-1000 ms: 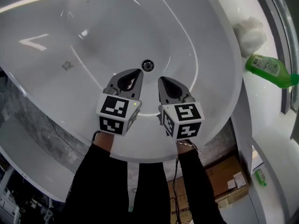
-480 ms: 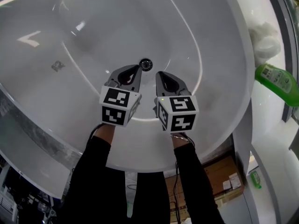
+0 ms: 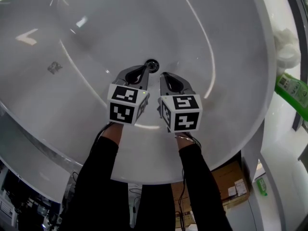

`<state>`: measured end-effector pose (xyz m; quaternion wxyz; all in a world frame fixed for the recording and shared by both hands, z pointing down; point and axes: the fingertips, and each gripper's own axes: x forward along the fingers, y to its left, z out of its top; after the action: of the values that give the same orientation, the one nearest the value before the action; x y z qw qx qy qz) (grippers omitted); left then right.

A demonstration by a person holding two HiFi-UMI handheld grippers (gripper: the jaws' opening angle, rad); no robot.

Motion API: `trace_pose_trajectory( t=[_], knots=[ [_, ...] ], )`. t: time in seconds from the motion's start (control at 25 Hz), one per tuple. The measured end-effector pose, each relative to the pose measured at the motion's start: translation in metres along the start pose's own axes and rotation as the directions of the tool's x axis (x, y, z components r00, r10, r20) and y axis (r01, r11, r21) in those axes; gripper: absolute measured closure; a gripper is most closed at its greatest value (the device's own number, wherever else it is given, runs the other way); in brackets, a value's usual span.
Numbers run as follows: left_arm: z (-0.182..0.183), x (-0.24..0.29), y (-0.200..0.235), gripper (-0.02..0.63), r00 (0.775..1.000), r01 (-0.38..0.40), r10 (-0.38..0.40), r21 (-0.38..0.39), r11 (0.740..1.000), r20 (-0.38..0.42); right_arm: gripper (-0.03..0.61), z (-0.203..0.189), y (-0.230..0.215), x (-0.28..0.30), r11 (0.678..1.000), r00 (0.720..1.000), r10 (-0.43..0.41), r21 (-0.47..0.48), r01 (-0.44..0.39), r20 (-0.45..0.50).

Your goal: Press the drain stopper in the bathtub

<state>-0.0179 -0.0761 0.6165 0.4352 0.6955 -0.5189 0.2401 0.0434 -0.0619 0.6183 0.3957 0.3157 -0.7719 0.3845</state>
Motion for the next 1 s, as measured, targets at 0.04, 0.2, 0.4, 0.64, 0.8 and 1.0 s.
trace_pose_trajectory(
  t=[0.04, 0.2, 0.4, 0.64, 0.8, 1.0],
  knots=[
    [-0.003, 0.003, 0.0, 0.606, 1.0, 0.005, -0.005, -0.01, 1.0, -0.01, 0.577, -0.001, -0.002, 0.003, 1.0, 1.0, -0.003, 0.004, 0.003, -0.004],
    [-0.013, 0.017, 0.003, 0.606, 0.999, 0.016, -0.018, -0.041, 0.999, -0.048, 0.577, -0.006, -0.01, 0.016, 1.0, 1.0, -0.01, 0.018, 0.011, -0.026],
    [-0.02, 0.033, 0.009, 0.606, 0.998, 0.01, -0.015, -0.073, 0.997, -0.069, 0.577, -0.012, -0.018, 0.025, 1.0, 0.999, -0.009, 0.018, 0.01, -0.043],
    [-0.037, 0.049, 0.015, 0.606, 0.994, -0.001, -0.007, -0.076, 0.997, -0.109, 0.577, -0.021, -0.02, 0.04, 1.0, 0.998, 0.006, 0.017, -0.005, -0.069],
    [-0.052, 0.061, 0.019, 0.606, 0.991, -0.006, -0.005, -0.081, 0.997, -0.136, 0.577, -0.028, -0.021, 0.049, 1.0, 0.997, 0.01, 0.024, -0.008, -0.082],
    [-0.066, 0.072, 0.018, 0.606, 0.986, -0.017, 0.004, -0.079, 0.997, -0.165, 0.577, -0.037, -0.025, 0.053, 0.999, 0.995, 0.018, 0.043, -0.014, -0.096]
  ],
)
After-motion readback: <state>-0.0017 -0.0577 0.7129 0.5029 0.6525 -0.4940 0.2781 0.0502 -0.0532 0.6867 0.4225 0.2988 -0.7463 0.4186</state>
